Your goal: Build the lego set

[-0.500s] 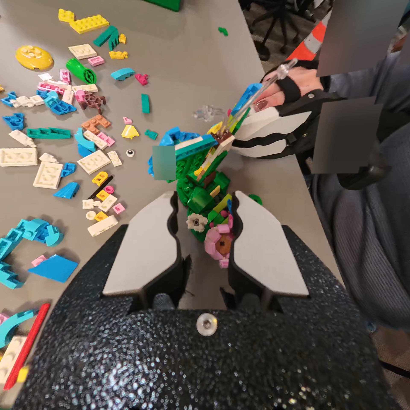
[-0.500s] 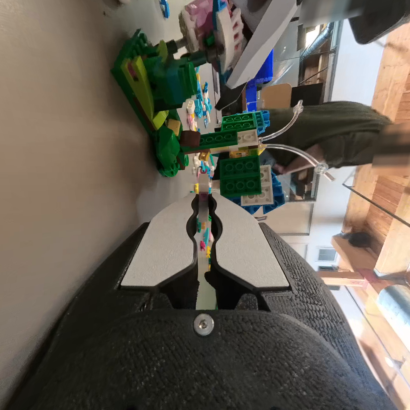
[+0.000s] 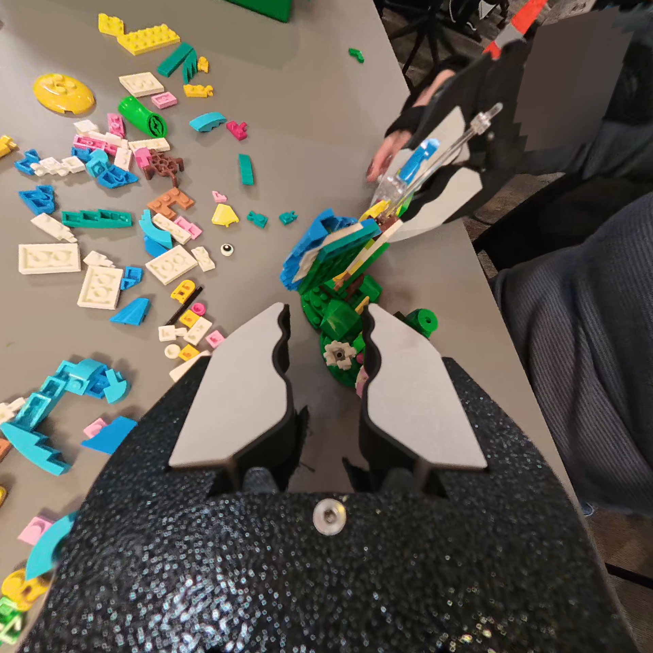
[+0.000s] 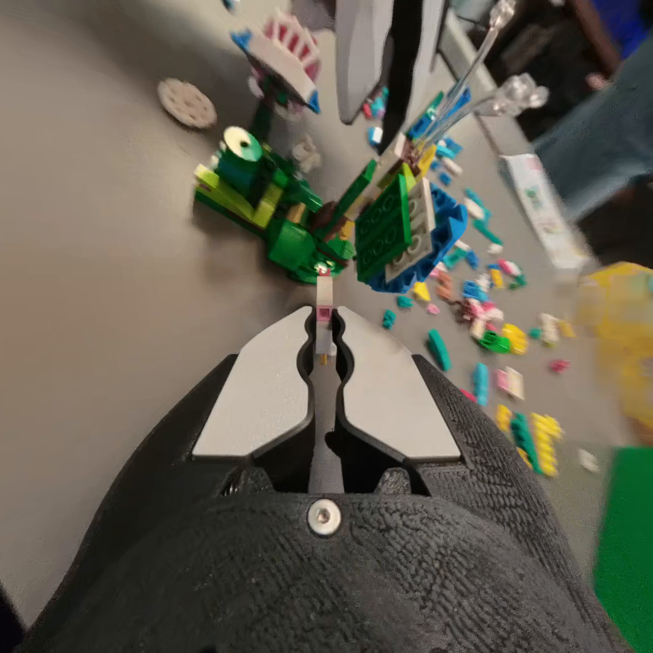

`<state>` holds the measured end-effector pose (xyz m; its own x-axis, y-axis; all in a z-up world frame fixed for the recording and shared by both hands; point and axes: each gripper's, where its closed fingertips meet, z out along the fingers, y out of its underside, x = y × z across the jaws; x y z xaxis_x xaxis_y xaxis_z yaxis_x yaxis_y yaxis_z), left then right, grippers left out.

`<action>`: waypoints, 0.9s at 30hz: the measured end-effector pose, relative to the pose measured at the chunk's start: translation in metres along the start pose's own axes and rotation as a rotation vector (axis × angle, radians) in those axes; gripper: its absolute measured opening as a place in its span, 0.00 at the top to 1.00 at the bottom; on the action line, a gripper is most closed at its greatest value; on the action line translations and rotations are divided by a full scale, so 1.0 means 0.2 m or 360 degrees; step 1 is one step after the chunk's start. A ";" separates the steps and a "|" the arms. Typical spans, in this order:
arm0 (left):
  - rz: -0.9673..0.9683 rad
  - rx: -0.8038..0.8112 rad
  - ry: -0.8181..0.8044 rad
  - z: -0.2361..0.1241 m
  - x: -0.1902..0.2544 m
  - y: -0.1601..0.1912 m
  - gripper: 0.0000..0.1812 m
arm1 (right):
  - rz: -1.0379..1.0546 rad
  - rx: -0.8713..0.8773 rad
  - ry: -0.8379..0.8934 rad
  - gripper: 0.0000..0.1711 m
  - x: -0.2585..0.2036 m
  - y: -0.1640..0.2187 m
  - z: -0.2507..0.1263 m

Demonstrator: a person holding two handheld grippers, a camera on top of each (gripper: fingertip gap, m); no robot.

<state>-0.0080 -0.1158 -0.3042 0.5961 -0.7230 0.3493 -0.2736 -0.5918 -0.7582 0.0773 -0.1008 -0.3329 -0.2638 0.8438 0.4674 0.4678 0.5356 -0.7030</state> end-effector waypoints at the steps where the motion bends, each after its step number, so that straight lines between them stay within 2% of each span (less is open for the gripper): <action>1: 0.0004 0.0004 0.0012 0.00 0.00 -0.01 0.79 | 0.0060 0.0026 -0.0074 0.96 0.00 0.00 0.00; 7: 0.0035 -0.0068 0.0098 0.05 0.01 0.00 0.77 | 0.0049 0.0105 -0.0159 0.96 0.07 0.01 0.02; 16: 0.0027 -0.0148 0.0189 0.12 0.00 0.03 0.75 | -0.0030 0.0185 -0.0067 0.96 0.06 -0.03 0.03; 27: -0.0058 -0.0028 0.0380 0.15 0.04 0.02 0.80 | -0.0104 0.0174 0.0064 0.96 0.06 -0.05 0.04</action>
<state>0.0183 -0.1137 -0.3197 0.4109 -0.7636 0.4980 -0.2695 -0.6236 -0.7338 0.0624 -0.0955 -0.3243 -0.2554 0.8062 0.5336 0.3557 0.5916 -0.7236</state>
